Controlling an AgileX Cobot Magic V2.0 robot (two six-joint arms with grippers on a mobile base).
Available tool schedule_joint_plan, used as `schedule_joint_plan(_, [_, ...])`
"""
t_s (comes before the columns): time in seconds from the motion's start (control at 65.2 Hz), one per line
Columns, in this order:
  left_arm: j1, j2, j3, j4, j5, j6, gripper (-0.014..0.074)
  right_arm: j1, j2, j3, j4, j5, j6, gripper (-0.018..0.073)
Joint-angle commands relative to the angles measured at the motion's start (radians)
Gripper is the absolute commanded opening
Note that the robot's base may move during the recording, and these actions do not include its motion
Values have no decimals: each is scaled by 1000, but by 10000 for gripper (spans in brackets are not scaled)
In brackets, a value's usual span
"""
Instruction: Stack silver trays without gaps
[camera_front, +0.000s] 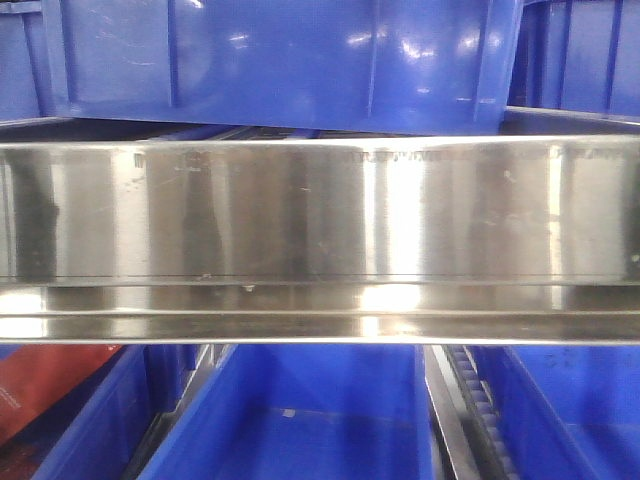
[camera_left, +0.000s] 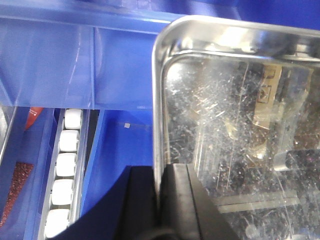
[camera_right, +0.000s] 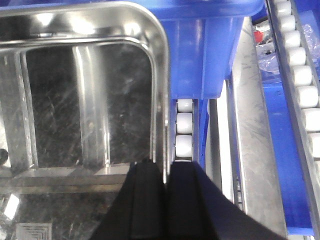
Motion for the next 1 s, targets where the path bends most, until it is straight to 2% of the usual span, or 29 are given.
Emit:
schedule_joint_plan(0.0, [-7,-10,-11,27,-15,-5,-17,-4,-15,-7,-44,-13,-9,-68])
schedule_joint_plan(0.981, [-7,-10,-11,27,-17,-5,-17,-4,-15,-7,-44,-13,-9,-68])
